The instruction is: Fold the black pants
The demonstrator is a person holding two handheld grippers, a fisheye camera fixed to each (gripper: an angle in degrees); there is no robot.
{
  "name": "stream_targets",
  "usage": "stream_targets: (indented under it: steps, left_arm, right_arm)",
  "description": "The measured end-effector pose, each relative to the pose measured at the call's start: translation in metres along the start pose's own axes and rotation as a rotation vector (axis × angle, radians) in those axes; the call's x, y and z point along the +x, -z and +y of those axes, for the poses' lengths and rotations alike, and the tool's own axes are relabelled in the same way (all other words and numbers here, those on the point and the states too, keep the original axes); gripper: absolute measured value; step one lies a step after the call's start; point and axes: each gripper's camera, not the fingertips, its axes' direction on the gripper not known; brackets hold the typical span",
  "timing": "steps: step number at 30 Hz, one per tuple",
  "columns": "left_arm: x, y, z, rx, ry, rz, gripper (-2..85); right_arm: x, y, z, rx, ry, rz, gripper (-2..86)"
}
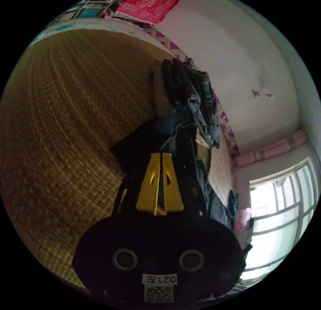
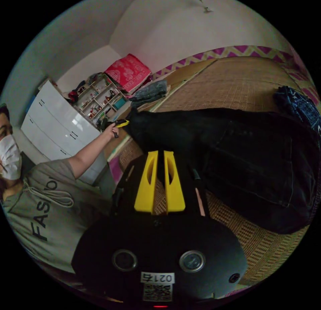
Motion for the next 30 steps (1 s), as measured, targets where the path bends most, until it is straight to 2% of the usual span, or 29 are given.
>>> stream_targets:
  steps: [3,5,9,12,14,18,22,23,25,30]
  left_arm:
    - [-0.008,0.020,0.000,0.047,-0.002,0.080,-0.6]
    - [0.003,0.045,0.001,0.063,-0.085,0.112,-0.9]
    - [0.021,0.077,0.010,0.053,-0.188,0.078,-0.9]
    - [0.007,0.076,0.014,0.018,-0.172,-0.021,-0.9]
    - [-0.029,0.050,0.012,-0.060,-0.075,-0.037,-1.0]
    - [-0.056,0.039,0.014,-0.042,-0.007,0.053,-0.9]
    - [-0.053,0.041,0.013,-0.030,-0.023,0.042,-1.0]
    - [-0.051,0.044,0.012,-0.027,-0.030,0.043,-1.0]
    - [-0.043,0.051,0.010,-0.010,-0.060,0.050,-0.9]
    - [-0.030,0.053,0.009,-0.016,-0.109,0.012,-0.9]
  right_arm:
    - [-0.011,-0.019,-0.002,-0.038,0.019,0.020,3.4]
    - [-0.025,-0.031,-0.006,-0.056,0.059,0.062,3.8]
    - [-0.051,-0.046,-0.014,-0.090,0.145,0.165,4.2]
    - [-0.078,-0.062,-0.015,-0.119,0.269,0.372,5.7]
    - [-0.099,-0.083,-0.007,-0.169,0.427,0.541,7.7]
    - [-0.129,-0.112,0.009,-0.266,0.660,0.541,8.8]
    - [-0.134,-0.156,0.023,-0.407,0.758,0.651,0.5]
    - [-0.137,-0.157,0.026,-0.389,0.776,0.664,-0.3]
    - [-0.145,-0.146,0.025,-0.391,0.771,0.664,-0.7]
    - [-0.159,-0.101,0.031,-0.315,0.669,0.492,-1.0]
